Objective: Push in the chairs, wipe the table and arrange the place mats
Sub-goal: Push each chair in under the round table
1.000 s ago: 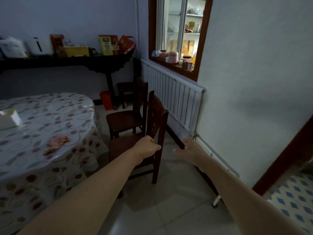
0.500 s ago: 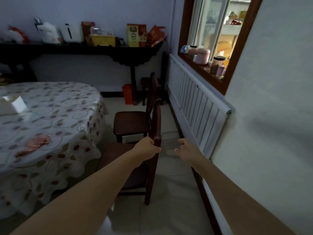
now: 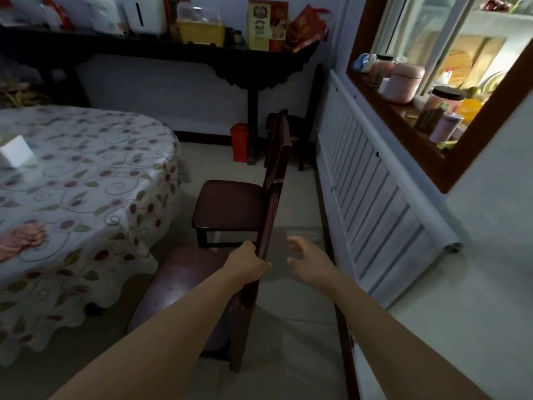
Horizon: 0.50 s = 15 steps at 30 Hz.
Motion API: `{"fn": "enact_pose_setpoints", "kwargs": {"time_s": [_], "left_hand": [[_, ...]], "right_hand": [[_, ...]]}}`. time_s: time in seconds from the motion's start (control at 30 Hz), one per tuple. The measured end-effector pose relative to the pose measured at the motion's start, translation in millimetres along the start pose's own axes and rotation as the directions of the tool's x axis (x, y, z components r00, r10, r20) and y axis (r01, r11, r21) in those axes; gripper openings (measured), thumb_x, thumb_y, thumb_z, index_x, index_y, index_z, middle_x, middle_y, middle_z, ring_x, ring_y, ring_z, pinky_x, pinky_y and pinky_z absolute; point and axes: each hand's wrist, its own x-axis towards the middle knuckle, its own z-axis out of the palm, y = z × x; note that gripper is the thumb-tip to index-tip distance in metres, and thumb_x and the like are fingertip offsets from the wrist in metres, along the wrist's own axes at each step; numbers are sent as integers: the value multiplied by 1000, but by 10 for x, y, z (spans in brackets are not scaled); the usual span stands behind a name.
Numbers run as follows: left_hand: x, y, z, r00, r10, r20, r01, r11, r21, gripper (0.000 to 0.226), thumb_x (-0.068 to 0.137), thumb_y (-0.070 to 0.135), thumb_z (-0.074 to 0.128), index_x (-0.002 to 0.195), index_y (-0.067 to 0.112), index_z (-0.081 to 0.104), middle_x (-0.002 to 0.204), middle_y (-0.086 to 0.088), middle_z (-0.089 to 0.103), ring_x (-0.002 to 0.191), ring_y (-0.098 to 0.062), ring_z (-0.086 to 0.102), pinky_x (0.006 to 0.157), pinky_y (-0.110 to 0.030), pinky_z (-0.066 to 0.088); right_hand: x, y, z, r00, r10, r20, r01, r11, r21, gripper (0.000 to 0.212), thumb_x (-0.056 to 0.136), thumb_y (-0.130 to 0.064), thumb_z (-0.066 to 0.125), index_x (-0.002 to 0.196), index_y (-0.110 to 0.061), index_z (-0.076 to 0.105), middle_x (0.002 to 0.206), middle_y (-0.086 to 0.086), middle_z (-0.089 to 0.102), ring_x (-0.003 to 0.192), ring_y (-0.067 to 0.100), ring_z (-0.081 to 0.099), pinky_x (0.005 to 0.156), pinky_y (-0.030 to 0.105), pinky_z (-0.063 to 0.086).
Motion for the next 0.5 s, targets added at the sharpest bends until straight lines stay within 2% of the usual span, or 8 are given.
{"fn": "enact_pose_setpoints", "kwargs": {"time_s": [0.07, 0.17, 0.27, 0.33, 0.37, 0.43, 0.5], "left_hand": [[160, 50, 87, 999, -38, 14, 38, 999, 19, 34, 79, 27, 67, 105, 13, 50, 103, -6, 60, 88, -20, 55, 66, -25, 40], [346, 120, 187, 996, -85, -27, 87, 994, 59, 47, 77, 24, 67, 118, 13, 46, 110, -6, 60, 91, -20, 56, 70, -27, 42], [400, 137, 223, 989, -78, -124, 109, 960, 260, 46, 76, 27, 66, 118, 16, 50, 108, -5, 62, 97, -24, 60, 73, -29, 46], [395, 148, 250, 981, -72, -178, 140, 902, 407, 41, 76, 29, 64, 114, 20, 55, 105, -3, 64, 96, -23, 62, 69, -29, 46], [392, 155, 259, 977, -98, -189, 173, 882, 439, 39, 77, 28, 63, 114, 20, 54, 107, -3, 64, 98, -24, 61, 72, -31, 48], [386, 174, 260, 964, -158, -216, 244, 849, 468, 33, 80, 25, 62, 111, 19, 53, 110, -4, 63, 102, -26, 60, 78, -34, 49], [379, 191, 215, 956, -195, -221, 280, 835, 474, 29, 80, 24, 63, 108, 19, 55, 109, -3, 62, 102, -26, 60, 73, -31, 43]], "right_hand": [[256, 32, -51, 998, -27, 61, 28, 999, -24, 51, 94, -12, 53, 141, -19, 36, 142, 6, 44, 128, 20, 44, 100, 29, 39], [643, 84, -90, 982, -101, 161, 108, 994, -32, 53, 93, -10, 53, 141, -24, 36, 141, 5, 45, 125, 19, 46, 89, 23, 41], [927, 103, -93, 949, -201, 242, 221, 974, -58, 53, 90, -8, 55, 139, -22, 40, 136, 6, 49, 115, 17, 51, 82, 13, 41], [1075, 110, -101, 921, -281, 269, 315, 945, -91, 54, 88, -7, 57, 138, -19, 42, 133, 8, 50, 119, 21, 49, 95, 21, 40], [1132, 98, -108, 907, -313, 283, 354, 929, -106, 55, 86, -7, 58, 138, -18, 43, 132, 9, 50, 120, 22, 49, 100, 26, 39], [1225, 68, -104, 875, -369, 314, 425, 896, -130, 56, 84, -7, 60, 137, -17, 44, 130, 8, 50, 121, 23, 48, 102, 32, 39], [1302, 31, -69, 846, -417, 332, 489, 856, -170, 53, 83, -10, 60, 134, -17, 46, 127, 7, 52, 119, 24, 49, 101, 37, 41]]}}
